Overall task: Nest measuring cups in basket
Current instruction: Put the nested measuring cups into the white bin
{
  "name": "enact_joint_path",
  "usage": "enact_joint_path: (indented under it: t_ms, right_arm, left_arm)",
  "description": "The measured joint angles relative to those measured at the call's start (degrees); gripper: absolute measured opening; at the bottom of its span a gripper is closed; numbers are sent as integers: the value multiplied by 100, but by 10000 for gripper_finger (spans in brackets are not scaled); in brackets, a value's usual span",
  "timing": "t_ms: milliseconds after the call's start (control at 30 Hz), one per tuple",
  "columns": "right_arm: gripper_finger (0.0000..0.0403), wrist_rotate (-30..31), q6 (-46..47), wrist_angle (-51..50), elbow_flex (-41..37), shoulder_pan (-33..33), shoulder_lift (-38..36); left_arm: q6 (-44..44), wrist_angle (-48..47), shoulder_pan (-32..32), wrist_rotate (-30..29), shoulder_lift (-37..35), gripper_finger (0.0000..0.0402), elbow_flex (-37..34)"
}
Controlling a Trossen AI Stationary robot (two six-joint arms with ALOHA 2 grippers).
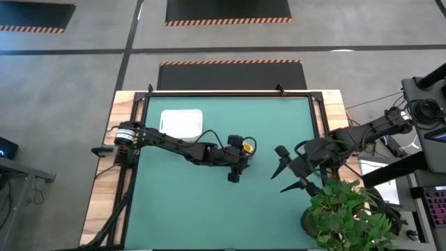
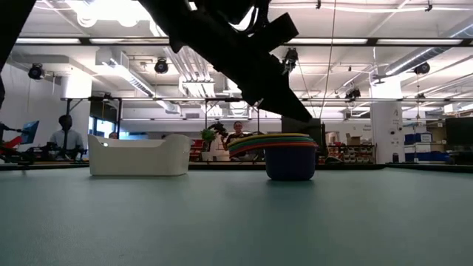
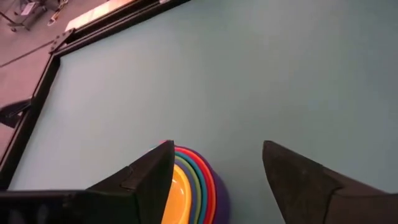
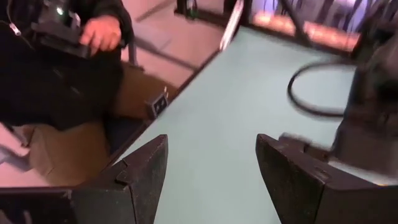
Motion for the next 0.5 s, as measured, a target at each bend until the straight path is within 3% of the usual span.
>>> enact_joint_path:
  t_ms: [333, 500]
  right_arm:
    - [231, 8, -832, 1463, -922, 0, -575]
    - [231, 49, -1319, 2092, -1046, 0, -557]
  left_arm:
    - [-153, -459, 0, -243, 0, 291, -2]
    - [-179, -449, -2, -245, 0, 299, -2]
